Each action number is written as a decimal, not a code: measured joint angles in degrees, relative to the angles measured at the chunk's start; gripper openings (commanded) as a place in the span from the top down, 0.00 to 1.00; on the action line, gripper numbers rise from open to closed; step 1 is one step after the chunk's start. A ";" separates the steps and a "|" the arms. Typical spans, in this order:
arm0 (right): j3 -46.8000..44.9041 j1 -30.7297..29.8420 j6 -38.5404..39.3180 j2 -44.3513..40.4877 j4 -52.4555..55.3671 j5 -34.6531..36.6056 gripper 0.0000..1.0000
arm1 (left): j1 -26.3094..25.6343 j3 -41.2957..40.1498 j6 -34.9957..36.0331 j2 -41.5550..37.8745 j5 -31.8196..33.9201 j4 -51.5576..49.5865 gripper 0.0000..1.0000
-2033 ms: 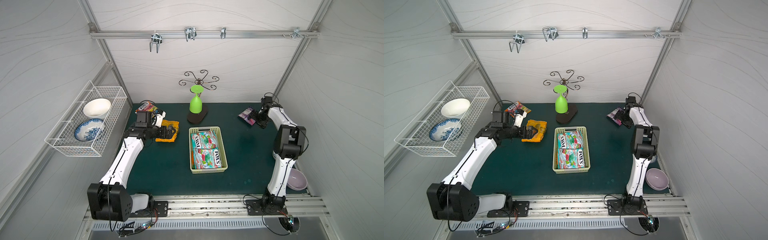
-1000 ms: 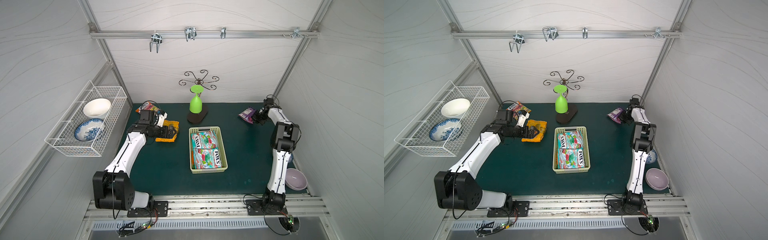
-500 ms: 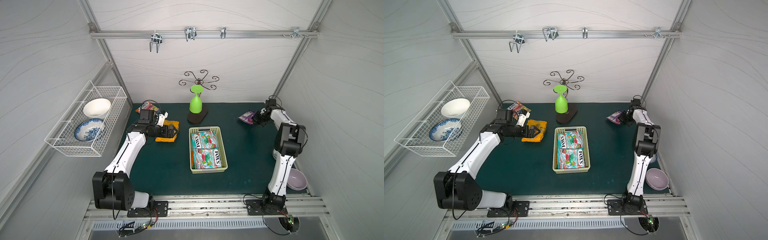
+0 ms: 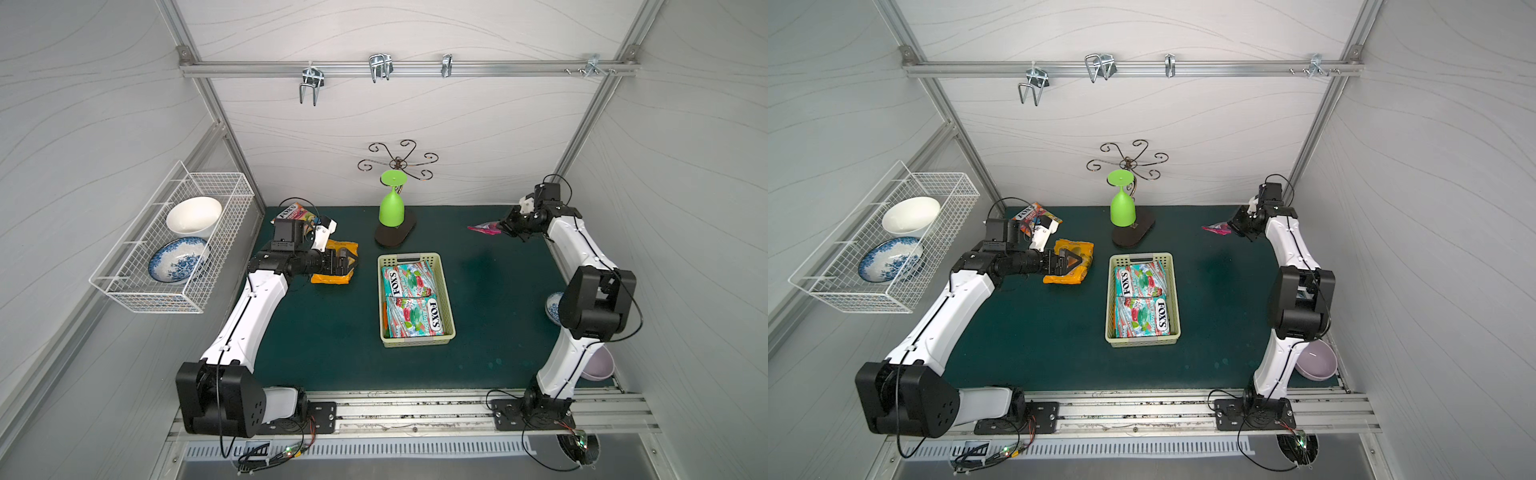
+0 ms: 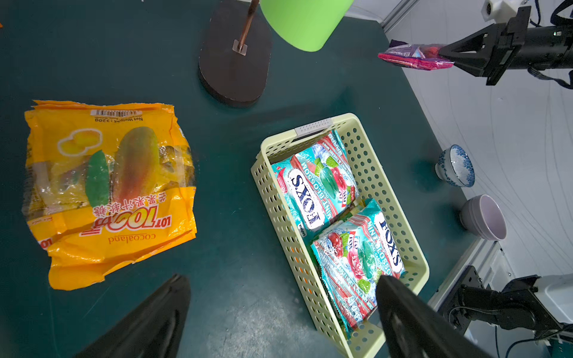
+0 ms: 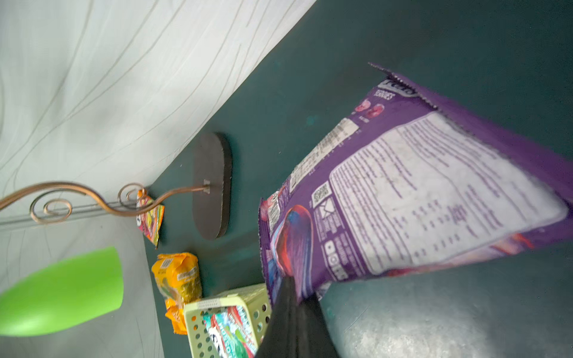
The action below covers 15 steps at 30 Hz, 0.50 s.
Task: Put the candies in the basket
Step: Pick up the candy at the center of the board, then place the candy in the basket.
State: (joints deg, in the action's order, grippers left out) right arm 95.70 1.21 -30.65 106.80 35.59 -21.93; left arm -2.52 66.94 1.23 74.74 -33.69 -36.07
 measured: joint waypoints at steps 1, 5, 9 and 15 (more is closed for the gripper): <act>-1.27 -0.90 -0.11 -1.42 0.09 -0.17 1.00 | 0.00 -0.11 0.00 -0.26 0.00 -0.04 0.03; -6.16 -4.96 -1.36 -7.78 0.46 0.79 1.00 | 0.00 -0.46 0.00 -0.87 0.02 0.22 0.03; -9.25 -9.16 -2.51 -13.88 0.66 3.85 1.00 | 0.02 -1.40 0.02 -1.46 0.07 0.46 0.02; -12.85 -16.20 -4.68 -22.69 0.92 11.76 1.00 | 0.13 -1.51 0.13 -1.70 0.28 0.57 0.03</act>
State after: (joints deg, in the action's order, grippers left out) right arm 82.85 -14.98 -35.33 84.12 36.51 -10.17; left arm -2.39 65.43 1.37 73.03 -33.41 -35.51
